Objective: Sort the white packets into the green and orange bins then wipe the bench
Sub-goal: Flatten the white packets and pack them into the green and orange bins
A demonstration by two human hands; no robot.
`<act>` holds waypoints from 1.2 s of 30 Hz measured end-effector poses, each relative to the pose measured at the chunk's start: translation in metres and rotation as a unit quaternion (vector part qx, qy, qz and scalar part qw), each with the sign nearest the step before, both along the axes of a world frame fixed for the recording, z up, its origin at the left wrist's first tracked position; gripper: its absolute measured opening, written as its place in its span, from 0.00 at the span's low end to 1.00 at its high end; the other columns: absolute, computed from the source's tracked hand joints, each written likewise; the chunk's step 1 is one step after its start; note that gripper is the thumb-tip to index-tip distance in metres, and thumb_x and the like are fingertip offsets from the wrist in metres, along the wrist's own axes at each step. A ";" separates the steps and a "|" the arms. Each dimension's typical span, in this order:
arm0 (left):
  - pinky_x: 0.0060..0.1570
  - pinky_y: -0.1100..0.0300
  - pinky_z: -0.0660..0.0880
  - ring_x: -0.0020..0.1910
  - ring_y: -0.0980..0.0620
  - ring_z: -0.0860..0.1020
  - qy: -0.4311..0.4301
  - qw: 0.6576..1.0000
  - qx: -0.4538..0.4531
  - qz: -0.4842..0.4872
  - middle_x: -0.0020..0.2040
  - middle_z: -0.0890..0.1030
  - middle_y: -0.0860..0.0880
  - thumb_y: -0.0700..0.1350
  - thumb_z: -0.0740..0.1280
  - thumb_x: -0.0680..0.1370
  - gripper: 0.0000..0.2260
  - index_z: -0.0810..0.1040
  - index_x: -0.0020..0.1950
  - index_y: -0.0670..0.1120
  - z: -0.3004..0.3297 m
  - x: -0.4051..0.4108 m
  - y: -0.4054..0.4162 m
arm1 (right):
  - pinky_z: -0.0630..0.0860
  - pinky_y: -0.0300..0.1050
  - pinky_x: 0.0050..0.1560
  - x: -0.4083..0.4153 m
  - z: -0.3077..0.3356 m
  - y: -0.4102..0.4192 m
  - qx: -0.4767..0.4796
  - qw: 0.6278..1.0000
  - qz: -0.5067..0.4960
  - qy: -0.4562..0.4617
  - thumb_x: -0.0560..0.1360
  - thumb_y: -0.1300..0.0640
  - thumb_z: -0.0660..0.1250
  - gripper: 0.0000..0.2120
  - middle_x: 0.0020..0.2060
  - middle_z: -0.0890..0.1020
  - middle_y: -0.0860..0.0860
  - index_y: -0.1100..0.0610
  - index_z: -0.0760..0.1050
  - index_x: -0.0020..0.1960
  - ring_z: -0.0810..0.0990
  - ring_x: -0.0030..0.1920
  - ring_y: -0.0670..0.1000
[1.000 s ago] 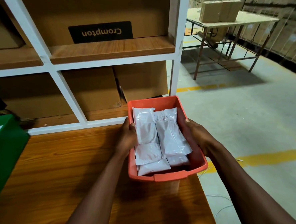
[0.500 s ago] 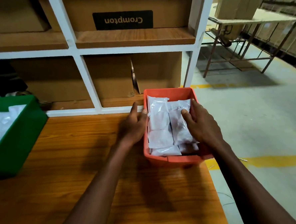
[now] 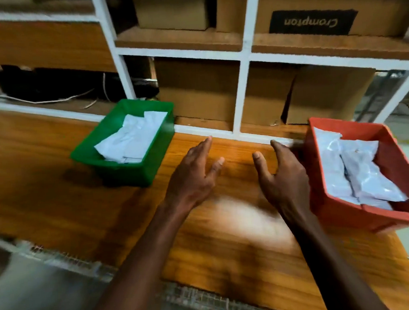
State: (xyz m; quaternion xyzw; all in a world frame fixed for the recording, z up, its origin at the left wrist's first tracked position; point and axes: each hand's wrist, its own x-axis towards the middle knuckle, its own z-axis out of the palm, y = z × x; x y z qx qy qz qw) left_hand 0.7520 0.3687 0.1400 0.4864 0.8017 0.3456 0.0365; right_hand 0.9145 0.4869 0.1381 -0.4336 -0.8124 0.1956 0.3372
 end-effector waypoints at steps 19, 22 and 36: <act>0.74 0.48 0.55 0.78 0.45 0.58 0.064 0.986 -0.067 0.140 0.79 0.61 0.47 0.63 0.52 0.80 0.30 0.57 0.80 0.51 -0.006 -0.241 -0.126 | 0.74 0.58 0.63 -0.259 -0.042 -0.080 -0.058 0.994 0.091 -0.005 0.79 0.33 0.56 0.32 0.73 0.72 0.54 0.52 0.66 0.75 0.72 0.70 0.58; 0.74 0.48 0.56 0.79 0.46 0.57 0.064 0.983 -0.084 0.149 0.80 0.59 0.49 0.61 0.53 0.83 0.28 0.55 0.80 0.52 -0.005 -0.285 -0.123 | 0.76 0.55 0.55 -0.292 -0.046 -0.074 -0.076 0.992 0.105 0.004 0.80 0.33 0.57 0.29 0.68 0.76 0.53 0.51 0.66 0.73 0.79 0.60 0.58; 0.55 0.52 0.72 0.62 0.39 0.77 -0.109 0.985 -0.116 0.070 0.64 0.79 0.41 0.55 0.56 0.84 0.18 0.71 0.71 0.50 -0.036 -0.426 -0.072 | 0.71 0.54 0.54 -0.376 -0.063 -0.034 -0.273 0.959 -0.025 -0.067 0.81 0.35 0.54 0.31 0.62 0.77 0.65 0.61 0.67 0.68 0.76 0.61 0.67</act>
